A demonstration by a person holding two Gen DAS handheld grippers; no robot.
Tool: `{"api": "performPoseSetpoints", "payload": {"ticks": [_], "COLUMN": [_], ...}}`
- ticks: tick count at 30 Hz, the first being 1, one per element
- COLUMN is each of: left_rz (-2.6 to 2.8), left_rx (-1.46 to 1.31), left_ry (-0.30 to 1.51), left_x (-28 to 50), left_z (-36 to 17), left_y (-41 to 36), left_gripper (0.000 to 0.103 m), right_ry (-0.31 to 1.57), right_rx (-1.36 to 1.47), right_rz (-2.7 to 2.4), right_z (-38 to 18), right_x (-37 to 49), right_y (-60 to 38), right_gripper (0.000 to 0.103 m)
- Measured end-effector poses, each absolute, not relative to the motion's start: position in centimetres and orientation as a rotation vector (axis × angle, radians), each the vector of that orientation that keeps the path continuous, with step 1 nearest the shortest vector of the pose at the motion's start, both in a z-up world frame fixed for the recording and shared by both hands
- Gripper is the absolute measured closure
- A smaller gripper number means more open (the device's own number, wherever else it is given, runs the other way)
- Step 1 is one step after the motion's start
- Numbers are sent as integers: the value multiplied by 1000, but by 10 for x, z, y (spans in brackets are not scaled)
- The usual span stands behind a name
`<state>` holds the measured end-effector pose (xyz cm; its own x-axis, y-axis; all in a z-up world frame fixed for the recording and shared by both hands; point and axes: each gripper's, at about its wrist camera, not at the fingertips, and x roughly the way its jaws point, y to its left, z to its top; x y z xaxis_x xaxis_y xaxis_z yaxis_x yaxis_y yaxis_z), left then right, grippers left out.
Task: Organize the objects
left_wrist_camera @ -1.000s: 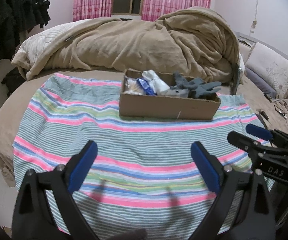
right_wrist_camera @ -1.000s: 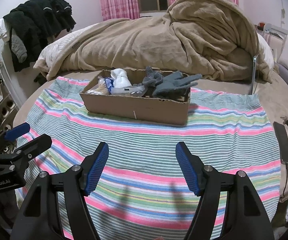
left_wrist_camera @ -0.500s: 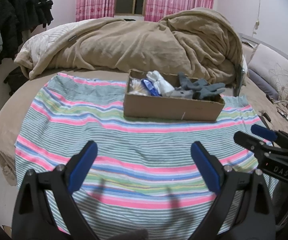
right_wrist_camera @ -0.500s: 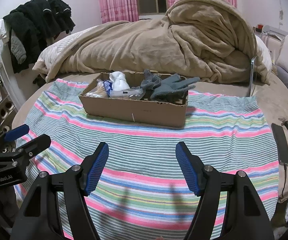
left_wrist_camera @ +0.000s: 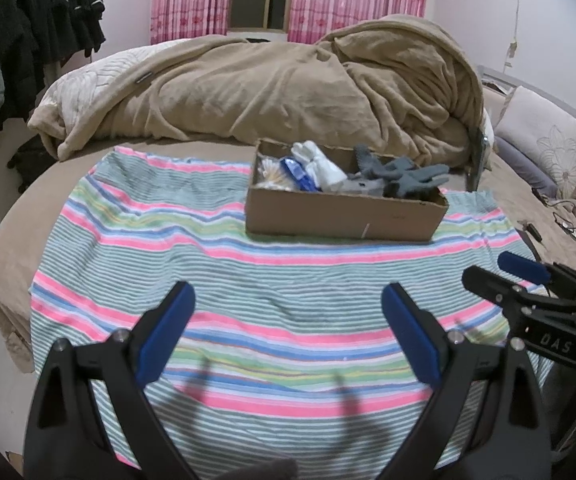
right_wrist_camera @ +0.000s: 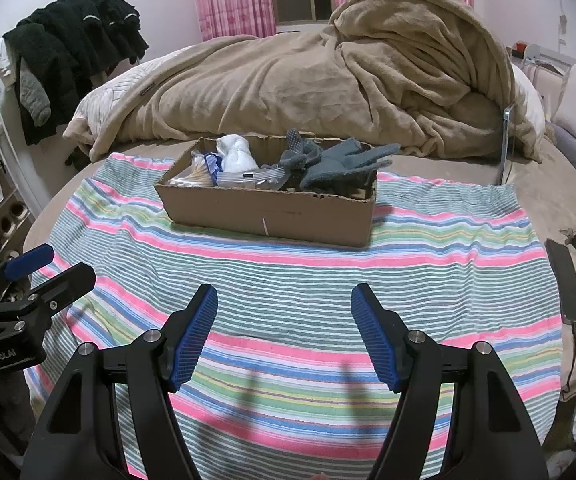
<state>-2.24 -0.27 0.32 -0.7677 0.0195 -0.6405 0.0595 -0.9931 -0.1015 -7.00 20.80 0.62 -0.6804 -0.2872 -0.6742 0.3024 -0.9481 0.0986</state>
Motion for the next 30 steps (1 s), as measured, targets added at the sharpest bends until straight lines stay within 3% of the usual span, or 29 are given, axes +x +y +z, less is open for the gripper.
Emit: {"api": "performPoseSetpoints", "payload": {"ticks": [30], "left_rz": [-2935], "left_rx": [1082], "left_ry": [190], "left_x": [-21], "left_z": [3], "left_y": [3], "left_gripper": [8], "right_ry": [16], "right_rx": [1073], "right_rz": [-2615], "right_z": [1], "right_x": [-68], "right_y": [208], "right_gripper": [31]}}
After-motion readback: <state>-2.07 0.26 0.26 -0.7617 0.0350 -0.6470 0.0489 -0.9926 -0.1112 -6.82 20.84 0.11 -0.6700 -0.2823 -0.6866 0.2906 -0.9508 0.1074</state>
